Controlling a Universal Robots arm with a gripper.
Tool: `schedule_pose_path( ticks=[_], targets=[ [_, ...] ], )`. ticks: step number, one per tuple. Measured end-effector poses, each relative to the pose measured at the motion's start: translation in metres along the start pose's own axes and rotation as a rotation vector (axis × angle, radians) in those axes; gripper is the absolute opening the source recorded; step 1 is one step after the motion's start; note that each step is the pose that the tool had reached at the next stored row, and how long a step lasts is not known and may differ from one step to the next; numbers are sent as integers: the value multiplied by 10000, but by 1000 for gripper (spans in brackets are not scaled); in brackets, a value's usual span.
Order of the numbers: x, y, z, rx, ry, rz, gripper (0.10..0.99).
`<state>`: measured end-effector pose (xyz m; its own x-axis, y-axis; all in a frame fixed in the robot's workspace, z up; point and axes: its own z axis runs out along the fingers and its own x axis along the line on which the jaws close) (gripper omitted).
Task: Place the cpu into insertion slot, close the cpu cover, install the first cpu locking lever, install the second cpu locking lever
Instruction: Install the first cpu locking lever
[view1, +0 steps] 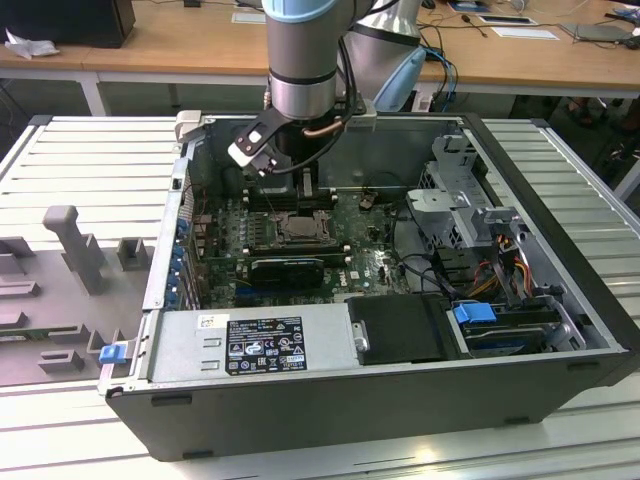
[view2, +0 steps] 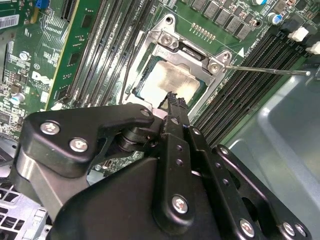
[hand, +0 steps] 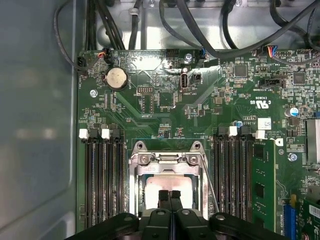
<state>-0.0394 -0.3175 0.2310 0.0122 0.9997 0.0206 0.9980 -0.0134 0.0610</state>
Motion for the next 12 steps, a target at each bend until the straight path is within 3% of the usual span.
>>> schedule_pose_path(
  ticks=[12],
  targets=[
    [0,1,-26,1,-2,0,106]
  ],
)
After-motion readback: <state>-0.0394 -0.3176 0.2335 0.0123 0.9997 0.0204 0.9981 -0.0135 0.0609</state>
